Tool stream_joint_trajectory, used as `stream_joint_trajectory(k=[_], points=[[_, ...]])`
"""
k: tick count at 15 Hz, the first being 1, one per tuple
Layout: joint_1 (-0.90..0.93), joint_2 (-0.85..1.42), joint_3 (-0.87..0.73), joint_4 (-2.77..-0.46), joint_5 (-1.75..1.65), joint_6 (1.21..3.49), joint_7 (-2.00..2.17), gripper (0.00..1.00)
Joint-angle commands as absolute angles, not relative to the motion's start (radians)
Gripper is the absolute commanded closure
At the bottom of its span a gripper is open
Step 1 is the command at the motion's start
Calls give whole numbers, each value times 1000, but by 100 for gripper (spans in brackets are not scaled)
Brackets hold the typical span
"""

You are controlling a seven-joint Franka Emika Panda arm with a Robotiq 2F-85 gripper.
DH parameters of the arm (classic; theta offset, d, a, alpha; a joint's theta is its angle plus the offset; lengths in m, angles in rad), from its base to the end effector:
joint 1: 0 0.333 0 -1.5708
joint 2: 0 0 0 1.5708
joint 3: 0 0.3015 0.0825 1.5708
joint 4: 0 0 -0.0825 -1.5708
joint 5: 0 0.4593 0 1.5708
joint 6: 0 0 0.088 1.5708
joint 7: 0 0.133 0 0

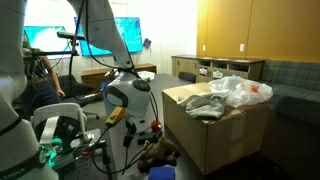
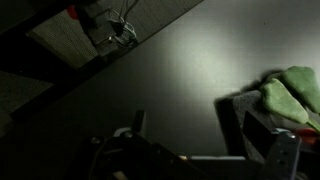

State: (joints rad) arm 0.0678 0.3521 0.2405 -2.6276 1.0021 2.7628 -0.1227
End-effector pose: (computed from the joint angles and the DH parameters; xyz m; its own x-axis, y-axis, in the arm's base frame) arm 0.3661 0.1109 -0.0013 0.8247 -0.4684 -0.3170 -0.5457 -0.8064 -0.2279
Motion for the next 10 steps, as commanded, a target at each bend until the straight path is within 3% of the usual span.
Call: stream_joint_trajectory(k=[1, 10], points=[[133, 375, 319, -2625, 1093, 2914, -125, 0], [255, 547, 419, -2469, 1146, 3177, -31, 0]])
